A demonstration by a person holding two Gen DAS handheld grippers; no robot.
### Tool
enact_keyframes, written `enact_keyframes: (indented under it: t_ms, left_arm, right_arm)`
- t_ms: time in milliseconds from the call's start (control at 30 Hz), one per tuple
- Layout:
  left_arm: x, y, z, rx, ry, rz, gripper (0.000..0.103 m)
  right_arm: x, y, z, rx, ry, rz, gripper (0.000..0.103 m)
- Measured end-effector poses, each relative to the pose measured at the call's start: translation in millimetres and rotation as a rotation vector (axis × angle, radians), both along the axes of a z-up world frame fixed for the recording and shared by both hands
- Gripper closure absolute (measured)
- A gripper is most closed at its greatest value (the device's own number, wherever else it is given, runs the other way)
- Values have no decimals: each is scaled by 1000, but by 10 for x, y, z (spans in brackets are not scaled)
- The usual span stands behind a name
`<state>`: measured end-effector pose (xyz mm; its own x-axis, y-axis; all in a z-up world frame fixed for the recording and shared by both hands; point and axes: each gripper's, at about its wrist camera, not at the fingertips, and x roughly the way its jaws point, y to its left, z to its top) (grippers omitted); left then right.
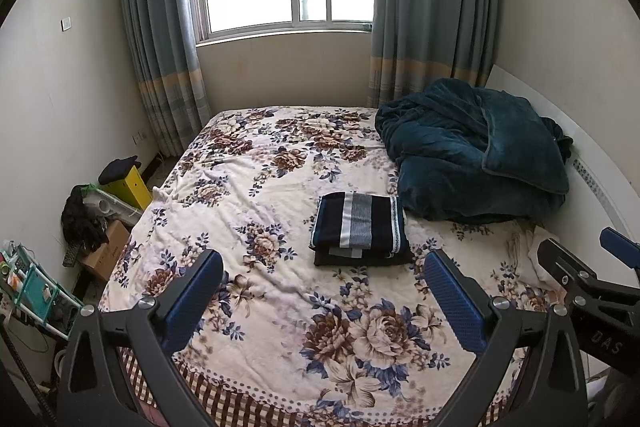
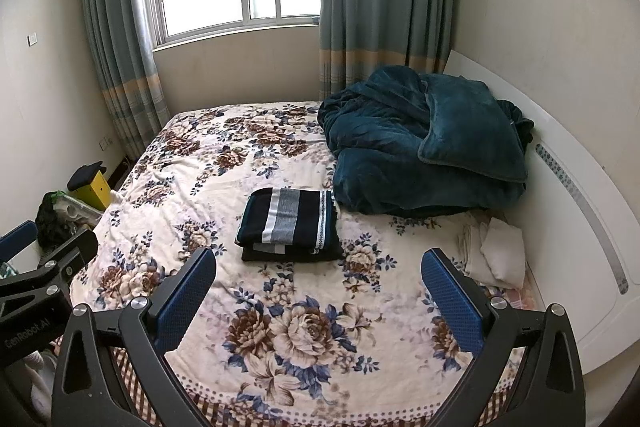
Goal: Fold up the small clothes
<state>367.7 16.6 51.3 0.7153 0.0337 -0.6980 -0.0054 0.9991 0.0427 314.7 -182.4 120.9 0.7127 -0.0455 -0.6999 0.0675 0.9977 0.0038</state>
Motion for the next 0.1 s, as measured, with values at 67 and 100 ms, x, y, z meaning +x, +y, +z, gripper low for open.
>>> enact_keyframes:
  t_ms: [67, 100]
  left_arm:
    - [-20, -8, 3, 6, -12, 7, 0]
    - [-25, -16, 6, 6, -12, 6, 0]
  right_arm:
    - [-6, 4, -2, -1, -1, 2, 0]
    - [1, -2, 1, 0, 0, 0, 0]
